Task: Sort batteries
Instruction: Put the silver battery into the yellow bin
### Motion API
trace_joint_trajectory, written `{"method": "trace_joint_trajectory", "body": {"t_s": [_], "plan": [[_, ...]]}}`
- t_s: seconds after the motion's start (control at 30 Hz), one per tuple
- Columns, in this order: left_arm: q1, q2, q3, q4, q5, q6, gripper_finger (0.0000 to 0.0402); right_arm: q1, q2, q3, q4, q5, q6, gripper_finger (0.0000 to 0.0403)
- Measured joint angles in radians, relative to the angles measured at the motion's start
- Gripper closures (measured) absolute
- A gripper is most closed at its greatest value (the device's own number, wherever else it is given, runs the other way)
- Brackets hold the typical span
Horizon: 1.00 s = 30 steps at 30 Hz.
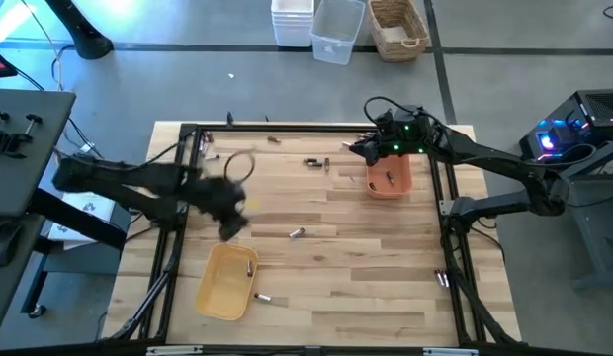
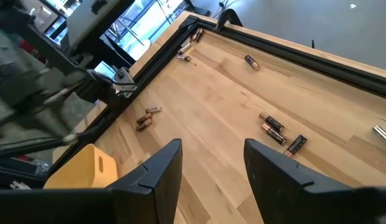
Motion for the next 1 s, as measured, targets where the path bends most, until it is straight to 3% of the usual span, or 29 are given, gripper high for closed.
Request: {"method": "trace_joint_trajectory", "body": {"t_s": [0.13,0.23,0.37,0.53,0.67,0.8,0.9,1.0], "plan": [[-0.235,-0.015,0.000,-0.016,-0.026,-0.180,0.0374,0.000,0.000,0.000,0.000,0.000,-0.002,0.0236],[-0.352,0.039,-0.001,-0.015,-0.052,-0.243,0.0374,-0.001,0.000,0.000,0.000,0.000,-0.003,0.0236],[-0.424,0.153,-0.002,-0.007,-0.088,-0.290,0.0363,-0.001,0.000,0.000,0.000,-0.001,-0.024,0.0236],[-0.434,0.279,-0.002,-0.001,-0.040,-0.308,0.0281,-0.001,0.000,0.000,0.000,0.000,-0.025,0.0236],[-0.420,0.316,-0.002,-0.005,0.052,-0.222,0.0221,-0.002,0.000,0.000,0.000,-0.016,-0.021,0.0236],[-0.381,0.282,0.011,-0.095,0.130,-0.090,0.0187,-0.002,0.000,0.000,0.009,-0.086,0.038,0.0236],[-0.351,0.242,0.050,-0.194,0.064,0.126,0.0181,0.002,-0.003,0.000,0.036,-0.160,0.106,0.0236],[-0.323,0.224,0.091,-0.179,-0.018,0.410,0.0180,0.022,-0.015,0.000,0.063,-0.199,0.155,0.0236]]}}
